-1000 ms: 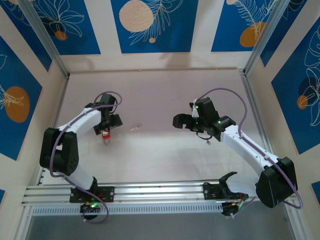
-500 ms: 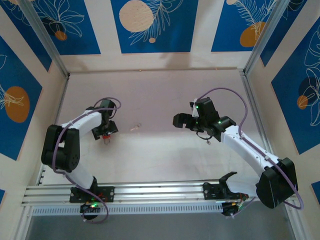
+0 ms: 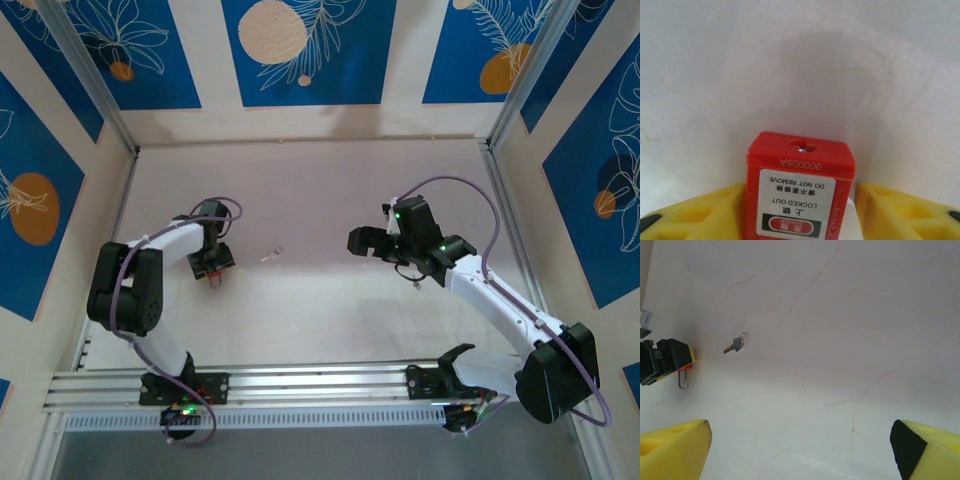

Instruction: Unlock with the key

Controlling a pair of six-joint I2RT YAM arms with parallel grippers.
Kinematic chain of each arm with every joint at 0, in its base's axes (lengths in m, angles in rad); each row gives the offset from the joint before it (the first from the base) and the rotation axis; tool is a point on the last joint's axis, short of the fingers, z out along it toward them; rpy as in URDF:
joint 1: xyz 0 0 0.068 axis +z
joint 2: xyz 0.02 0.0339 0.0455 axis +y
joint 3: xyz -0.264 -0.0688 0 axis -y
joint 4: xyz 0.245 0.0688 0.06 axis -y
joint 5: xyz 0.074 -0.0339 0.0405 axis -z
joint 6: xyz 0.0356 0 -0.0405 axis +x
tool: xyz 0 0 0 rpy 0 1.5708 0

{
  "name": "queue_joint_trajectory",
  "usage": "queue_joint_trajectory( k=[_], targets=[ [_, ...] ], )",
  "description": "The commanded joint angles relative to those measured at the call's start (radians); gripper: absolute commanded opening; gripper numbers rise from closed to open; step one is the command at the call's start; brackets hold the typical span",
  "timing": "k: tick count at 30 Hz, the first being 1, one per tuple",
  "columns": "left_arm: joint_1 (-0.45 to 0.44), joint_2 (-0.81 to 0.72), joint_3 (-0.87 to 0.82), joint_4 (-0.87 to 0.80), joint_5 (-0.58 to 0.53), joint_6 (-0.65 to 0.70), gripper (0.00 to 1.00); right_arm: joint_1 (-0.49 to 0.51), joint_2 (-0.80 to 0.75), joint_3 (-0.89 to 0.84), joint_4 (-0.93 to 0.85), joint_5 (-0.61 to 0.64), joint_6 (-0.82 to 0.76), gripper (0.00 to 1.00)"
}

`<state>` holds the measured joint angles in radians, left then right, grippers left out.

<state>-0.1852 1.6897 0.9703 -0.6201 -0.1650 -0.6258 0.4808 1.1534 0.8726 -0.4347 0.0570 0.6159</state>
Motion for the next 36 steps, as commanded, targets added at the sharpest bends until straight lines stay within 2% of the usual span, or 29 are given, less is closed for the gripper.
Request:
queue_joint_trajectory(
  k=[1,5,11,14,17,21,24,27,30,36],
  targets=[
    [0.013,0.013,-0.012,-0.004,-0.001,0.029,0.49,0.003,-0.020,0.002,-0.015,0.018,-0.003,0.93],
    [0.011,-0.035,-0.007,-0.013,0.011,0.038,0.44,0.003,-0.025,0.013,-0.021,0.020,-0.007,0.93],
    [-0.025,-0.110,0.044,-0.063,0.013,0.062,0.44,0.004,-0.023,0.023,-0.019,0.019,-0.008,0.93],
    [-0.110,-0.132,0.100,-0.098,-0.001,0.093,0.44,0.002,-0.021,0.022,-0.020,0.030,-0.014,0.93],
    [-0.255,-0.121,0.191,-0.120,-0.014,0.160,0.45,-0.016,-0.022,0.020,-0.035,0.047,-0.033,0.93],
    [-0.479,-0.049,0.307,-0.124,-0.023,0.337,0.46,-0.093,-0.050,0.009,-0.059,0.046,-0.035,0.94],
    [-0.608,0.021,0.355,-0.136,-0.039,0.463,0.46,-0.186,-0.100,-0.017,-0.067,0.004,-0.016,0.93],
    [-0.680,0.077,0.360,-0.141,0.002,0.535,0.47,-0.276,-0.152,-0.049,-0.068,-0.049,0.000,0.93],
    [-0.723,0.115,0.353,-0.154,-0.008,0.581,0.48,-0.340,-0.190,-0.080,-0.064,-0.086,0.015,0.94],
    [-0.735,0.159,0.354,-0.163,-0.052,0.592,0.50,-0.367,-0.206,-0.104,-0.037,-0.139,0.024,0.94]
  ],
)
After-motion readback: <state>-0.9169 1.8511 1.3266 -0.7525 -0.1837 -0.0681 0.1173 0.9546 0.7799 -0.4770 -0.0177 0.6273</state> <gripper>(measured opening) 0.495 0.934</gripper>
